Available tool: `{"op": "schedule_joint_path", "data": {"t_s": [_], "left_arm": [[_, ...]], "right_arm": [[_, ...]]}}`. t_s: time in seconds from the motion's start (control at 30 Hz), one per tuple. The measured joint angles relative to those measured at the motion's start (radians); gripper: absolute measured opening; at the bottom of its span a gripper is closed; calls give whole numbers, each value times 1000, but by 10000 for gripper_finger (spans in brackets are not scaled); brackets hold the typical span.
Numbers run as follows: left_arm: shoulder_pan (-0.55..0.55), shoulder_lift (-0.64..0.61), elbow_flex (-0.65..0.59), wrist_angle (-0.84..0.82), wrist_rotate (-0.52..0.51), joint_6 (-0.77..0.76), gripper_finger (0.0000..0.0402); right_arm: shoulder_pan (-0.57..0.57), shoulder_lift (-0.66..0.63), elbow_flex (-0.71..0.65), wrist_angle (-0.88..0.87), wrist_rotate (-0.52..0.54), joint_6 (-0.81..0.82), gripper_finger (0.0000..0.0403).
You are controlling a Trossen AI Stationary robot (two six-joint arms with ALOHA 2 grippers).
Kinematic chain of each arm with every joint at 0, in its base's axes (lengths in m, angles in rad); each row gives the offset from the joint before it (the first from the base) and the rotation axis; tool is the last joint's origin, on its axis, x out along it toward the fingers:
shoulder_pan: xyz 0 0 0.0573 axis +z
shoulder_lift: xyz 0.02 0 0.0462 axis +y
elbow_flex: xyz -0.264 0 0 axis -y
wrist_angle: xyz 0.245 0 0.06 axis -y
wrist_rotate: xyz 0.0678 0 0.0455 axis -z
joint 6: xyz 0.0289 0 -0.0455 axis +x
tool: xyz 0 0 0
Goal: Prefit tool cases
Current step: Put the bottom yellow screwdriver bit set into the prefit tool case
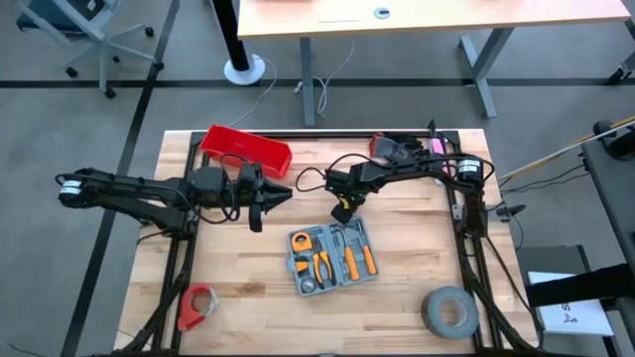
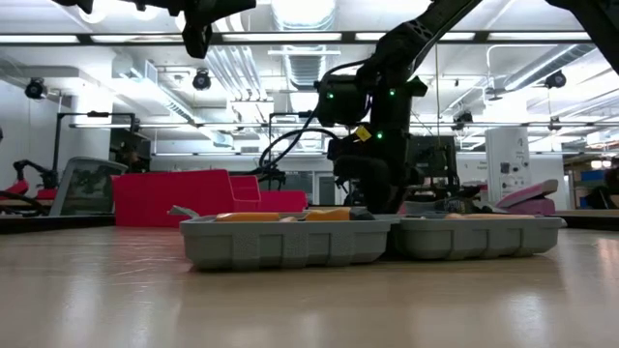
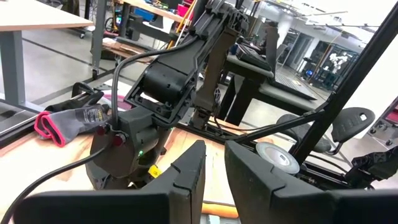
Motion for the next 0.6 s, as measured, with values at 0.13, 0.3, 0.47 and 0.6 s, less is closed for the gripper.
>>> {"op": "schedule_joint_path", "data": {"t_s": [0.13, 0.3, 0.47, 0.6], "left_arm": [[0, 0, 0, 0, 0, 0, 66], [0, 0, 0, 0, 0, 0, 66], [0, 0, 0, 0, 0, 0, 66], [0, 0, 0, 0, 0, 0, 66]], "right_arm": [[4, -6, 12, -37, -14, -1, 83], [19, -12, 23, -71, -17, 0, 86], [41, -24, 44, -128, -29, 4, 85], [50, -40, 58, -141, -26, 14, 85]]}}
